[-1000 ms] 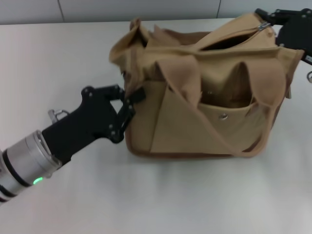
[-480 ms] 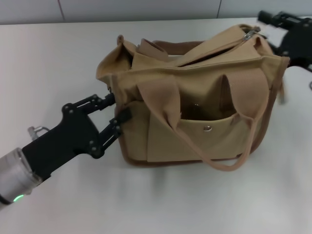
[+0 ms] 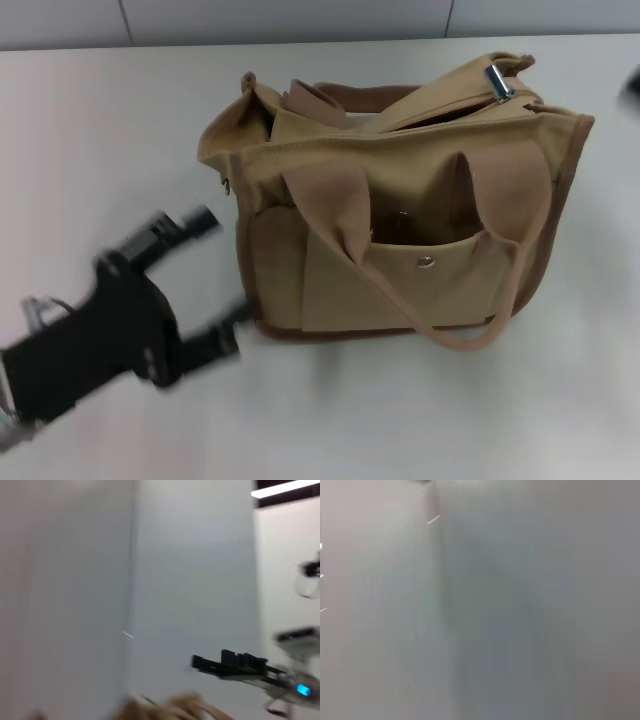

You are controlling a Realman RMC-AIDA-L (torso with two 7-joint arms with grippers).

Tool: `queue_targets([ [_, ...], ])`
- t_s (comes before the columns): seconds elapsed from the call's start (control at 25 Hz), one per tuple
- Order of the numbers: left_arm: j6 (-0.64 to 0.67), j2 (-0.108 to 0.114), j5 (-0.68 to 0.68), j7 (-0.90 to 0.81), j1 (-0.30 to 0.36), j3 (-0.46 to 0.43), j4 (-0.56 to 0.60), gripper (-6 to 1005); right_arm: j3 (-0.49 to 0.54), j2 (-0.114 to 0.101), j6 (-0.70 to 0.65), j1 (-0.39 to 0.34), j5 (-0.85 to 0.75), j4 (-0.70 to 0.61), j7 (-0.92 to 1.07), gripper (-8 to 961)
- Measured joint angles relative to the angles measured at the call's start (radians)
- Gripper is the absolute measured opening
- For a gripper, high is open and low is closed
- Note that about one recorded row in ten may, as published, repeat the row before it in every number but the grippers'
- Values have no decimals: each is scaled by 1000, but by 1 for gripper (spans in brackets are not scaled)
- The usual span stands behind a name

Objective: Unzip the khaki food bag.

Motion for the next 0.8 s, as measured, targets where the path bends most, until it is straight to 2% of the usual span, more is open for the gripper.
queue_targets([
  [0.04,0,0,0,0,0,0,0,644,0,0,0,0,0,0,0,713],
  [0.08,-4,1,29,-25,-3,13,17,720,-5,-17,-69,11,-92,5,17,743],
  [0.12,-8,2,65,-54,-7,21,33,796,-5,-24,-121,20,-161,11,19,772],
  [0.16,-11,2,98,-80,-12,26,46,809,-5,-28,-171,28,-227,14,19,801],
  [0.2,-15,-2,146,-117,-20,27,66,821,-3,-21,-234,34,-327,9,19,801],
  [0.32,-20,-6,173,-148,-28,27,81,846,-5,0,-253,40,-440,-5,25,801],
  [0.36,-20,-6,173,-148,-28,27,81,846,-5,0,-253,40,-440,-5,25,801],
  [0.4,-25,-7,173,-152,-34,27,82,846,-1,12,-243,48,-496,-7,26,801],
  [0.44,-25,-7,173,-152,-34,27,82,846,-1,12,-243,48,-496,-7,26,801],
  [0.52,-31,-6,174,-152,-36,27,84,846,10,27,-221,59,-554,-8,28,801],
  [0.8,-41,-7,176,-153,-36,27,90,846,53,39,-184,68,-560,-10,63,801],
])
